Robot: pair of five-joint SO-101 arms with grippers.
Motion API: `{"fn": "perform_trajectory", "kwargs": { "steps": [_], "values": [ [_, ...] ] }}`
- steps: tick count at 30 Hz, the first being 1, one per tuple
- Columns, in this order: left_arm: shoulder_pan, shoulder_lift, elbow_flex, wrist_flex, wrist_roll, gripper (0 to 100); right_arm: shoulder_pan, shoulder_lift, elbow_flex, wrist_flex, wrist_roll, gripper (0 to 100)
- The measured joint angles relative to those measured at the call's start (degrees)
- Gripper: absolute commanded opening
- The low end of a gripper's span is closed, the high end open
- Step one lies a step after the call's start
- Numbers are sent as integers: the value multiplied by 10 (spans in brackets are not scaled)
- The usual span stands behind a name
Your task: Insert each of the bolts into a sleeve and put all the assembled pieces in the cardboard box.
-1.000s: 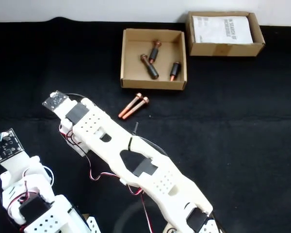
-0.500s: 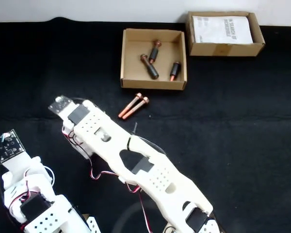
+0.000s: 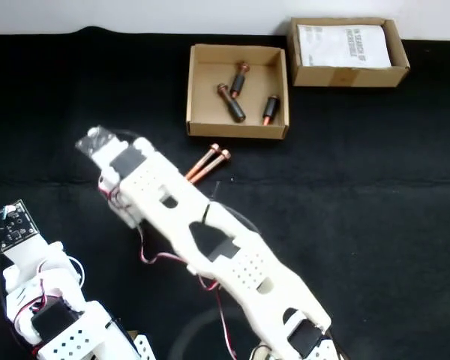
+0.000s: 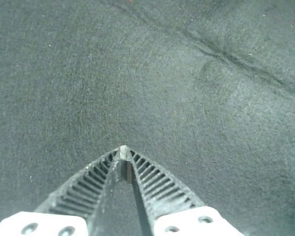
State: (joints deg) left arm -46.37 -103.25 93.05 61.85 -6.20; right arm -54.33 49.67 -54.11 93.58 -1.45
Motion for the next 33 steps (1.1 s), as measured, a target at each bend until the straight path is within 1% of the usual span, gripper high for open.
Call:
{"fn": "perform_trajectory", "kwargs": {
  "steps": [3,6,11,13,16,19,22,29,33],
  "values": [
    [0,0,0,0,0,10,20,0,-93,49,0,7],
    [3,0,0,18,0,10,46,0,-197,63,-4,7],
    [71,0,-2,113,4,10,103,0,-346,69,-63,6],
    [99,0,-10,127,24,10,122,-3,-375,69,-80,6],
    [129,0,-27,134,33,10,139,-22,-376,69,-100,6],
    [156,0,-40,134,34,10,145,-77,-328,69,-105,6],
    [180,0,-43,135,34,10,146,-155,-237,69,-105,6],
    [211,0,-43,135,36,10,146,-358,41,69,-105,6],
    [216,1,-49,135,36,10,146,-467,195,69,-105,6]
  ]
}}
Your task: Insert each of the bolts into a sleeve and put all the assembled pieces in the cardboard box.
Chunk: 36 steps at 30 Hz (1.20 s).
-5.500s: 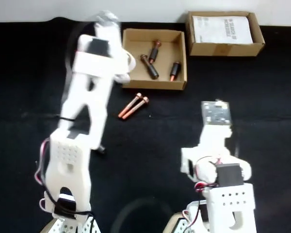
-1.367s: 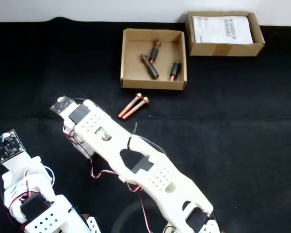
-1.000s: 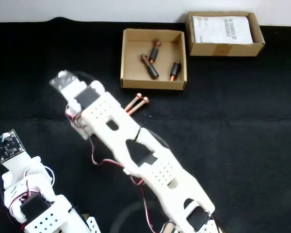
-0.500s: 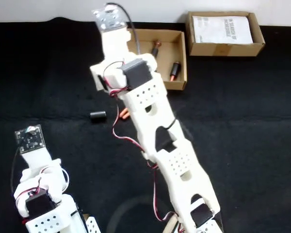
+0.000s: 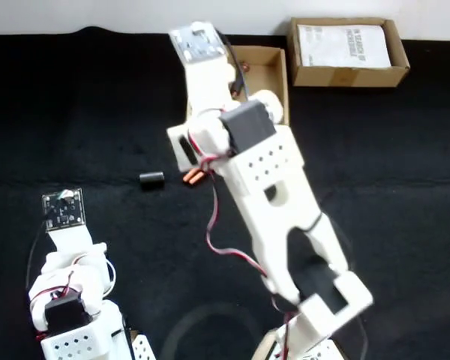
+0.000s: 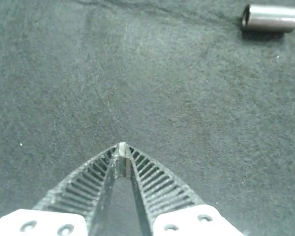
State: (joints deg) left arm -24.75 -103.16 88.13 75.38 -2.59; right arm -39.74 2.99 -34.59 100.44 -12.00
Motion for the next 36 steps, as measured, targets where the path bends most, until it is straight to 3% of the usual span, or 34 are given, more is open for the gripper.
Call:
{"fn": "perform_trajectory", "kwargs": {
  "steps": [6,18,23,29,36],
  "values": [
    [28,67,-62,2,0,10,0,-142,187,0,0,6],
    [47,466,-368,5,26,10,12,-348,454,0,-25,6],
    [112,615,-504,84,27,10,77,-391,524,0,-39,6],
    [204,790,-678,192,78,10,182,-447,559,-21,-39,6],
    [279,982,-847,229,85,10,303,-537,618,-35,-39,6]
  ]
}}
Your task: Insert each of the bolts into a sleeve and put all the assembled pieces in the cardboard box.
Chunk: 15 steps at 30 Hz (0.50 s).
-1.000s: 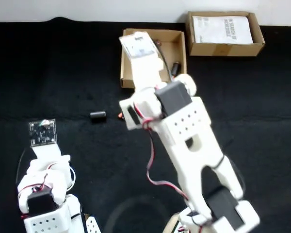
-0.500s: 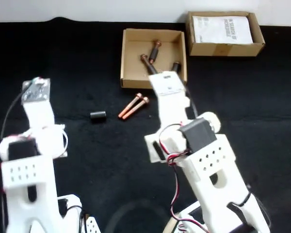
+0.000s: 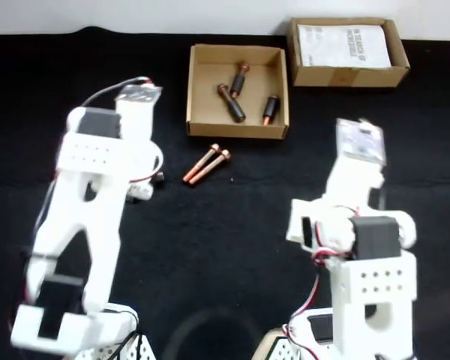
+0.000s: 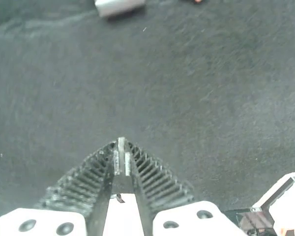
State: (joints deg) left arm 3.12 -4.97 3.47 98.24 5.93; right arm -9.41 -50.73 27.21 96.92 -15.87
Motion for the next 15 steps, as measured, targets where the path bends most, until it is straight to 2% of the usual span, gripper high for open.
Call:
{"fn": "perform_trajectory", "kwargs": {
  "steps": [8,15],
  "values": [
    [64,178,-147,7,0,10,76,-111,92,0,2,6],
    [123,353,-295,7,0,10,152,-183,164,-19,62,6]
  ]
}}
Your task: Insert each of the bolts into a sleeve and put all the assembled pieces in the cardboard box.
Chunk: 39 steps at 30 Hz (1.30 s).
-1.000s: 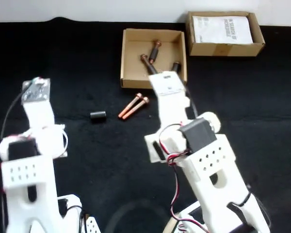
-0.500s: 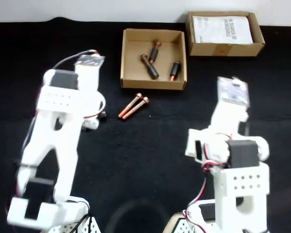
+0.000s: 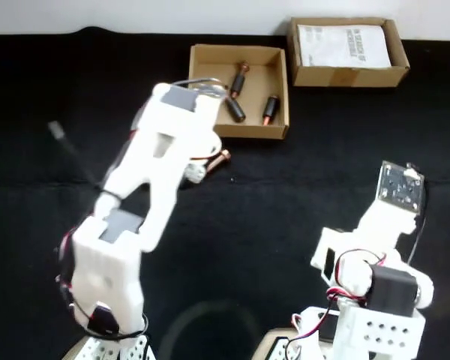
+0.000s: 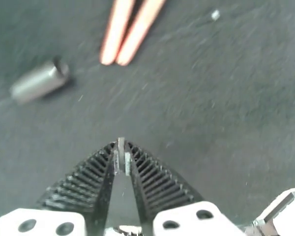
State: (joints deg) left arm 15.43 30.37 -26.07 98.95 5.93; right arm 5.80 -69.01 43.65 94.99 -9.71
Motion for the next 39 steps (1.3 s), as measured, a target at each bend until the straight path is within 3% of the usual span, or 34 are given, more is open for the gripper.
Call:
{"fn": "perform_trajectory", "kwargs": {
  "steps": [9,18,24,32,39],
  "values": [
    [41,149,-172,0,0,11,58,-40,53,-26,35,6],
    [46,254,-318,0,0,27,63,-42,55,-35,43,6],
    [47,265,-346,0,0,155,63,-42,55,-35,45,6],
    [47,265,-346,0,-5,158,63,-42,55,-35,45,6],
    [45,265,-346,0,-83,158,63,-42,55,-35,45,6]
  ]
}}
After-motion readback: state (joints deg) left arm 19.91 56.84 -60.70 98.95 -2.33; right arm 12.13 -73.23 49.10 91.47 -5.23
